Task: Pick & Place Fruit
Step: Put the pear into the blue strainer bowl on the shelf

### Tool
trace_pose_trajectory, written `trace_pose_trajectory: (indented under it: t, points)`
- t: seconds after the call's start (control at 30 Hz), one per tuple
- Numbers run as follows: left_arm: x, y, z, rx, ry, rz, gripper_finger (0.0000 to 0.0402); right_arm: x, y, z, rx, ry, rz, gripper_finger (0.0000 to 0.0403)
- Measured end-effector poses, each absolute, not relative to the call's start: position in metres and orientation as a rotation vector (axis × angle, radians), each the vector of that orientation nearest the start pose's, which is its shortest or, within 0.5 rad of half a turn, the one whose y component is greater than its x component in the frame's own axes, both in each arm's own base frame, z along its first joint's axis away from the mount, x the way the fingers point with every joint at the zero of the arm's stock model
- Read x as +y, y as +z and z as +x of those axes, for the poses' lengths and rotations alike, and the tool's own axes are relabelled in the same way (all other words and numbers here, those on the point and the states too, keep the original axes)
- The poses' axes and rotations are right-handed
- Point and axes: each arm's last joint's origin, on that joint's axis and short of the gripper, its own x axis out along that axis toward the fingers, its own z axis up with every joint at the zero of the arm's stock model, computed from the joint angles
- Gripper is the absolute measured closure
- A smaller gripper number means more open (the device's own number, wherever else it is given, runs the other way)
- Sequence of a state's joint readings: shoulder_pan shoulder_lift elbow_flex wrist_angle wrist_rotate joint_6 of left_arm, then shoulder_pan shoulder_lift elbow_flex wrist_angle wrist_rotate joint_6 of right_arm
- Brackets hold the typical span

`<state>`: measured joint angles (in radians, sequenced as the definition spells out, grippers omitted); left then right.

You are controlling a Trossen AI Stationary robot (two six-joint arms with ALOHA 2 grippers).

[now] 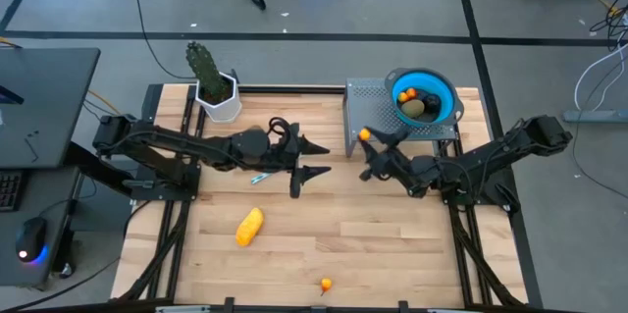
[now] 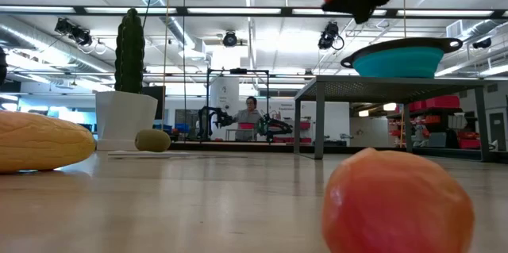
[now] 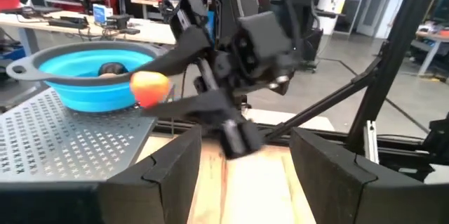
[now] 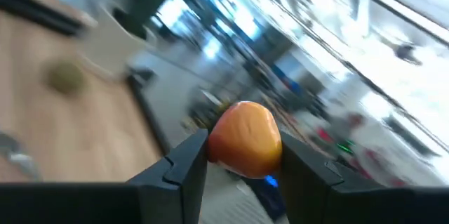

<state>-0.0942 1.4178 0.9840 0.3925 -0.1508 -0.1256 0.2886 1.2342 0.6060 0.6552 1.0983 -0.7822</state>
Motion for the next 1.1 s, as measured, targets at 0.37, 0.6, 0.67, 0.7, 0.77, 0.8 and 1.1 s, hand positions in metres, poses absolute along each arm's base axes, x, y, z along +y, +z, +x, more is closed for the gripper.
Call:
trace_pose_trajectory:
  t: [0.37, 0.6, 0.67, 0.7, 0.77, 0.8, 1.1]
  points:
    - [-0.026, 0.310, 0.324, 0.042, 0.088, -0.113, 0.0177, -0.022, 0.276, 0.233, 0.435, -1.126, -0.718, 0.0242]
    - [-0.026, 0.308, 0.324, 0.057, 0.090, -0.106, 0.0177, -0.047, 0.300, 0.200, 0.378, -1.245, -0.617, 0.0240]
    - [-0.026, 0.308, 0.324, 0.057, 0.090, -0.106, 0.0177, -0.051, 0.301, 0.191, 0.369, -1.247, -0.575, 0.0240]
    - [-0.026, 0.308, 0.324, 0.057, 0.090, -0.106, 0.0177, -0.052, 0.301, 0.187, 0.365, -1.238, -0.552, 0.0240]
    - [-0.026, 0.308, 0.324, 0.057, 0.092, -0.106, 0.0177, -0.054, 0.298, 0.179, 0.358, -1.197, -0.503, 0.0240]
    - [-0.026, 0.308, 0.324, 0.056, 0.095, -0.108, 0.0177, -0.055, 0.297, 0.175, 0.355, -1.175, -0.474, 0.0240]
    - [-0.026, 0.308, 0.324, 0.056, 0.098, -0.109, 0.0177, -0.061, 0.296, 0.142, 0.294, -1.131, -0.246, 0.0239]
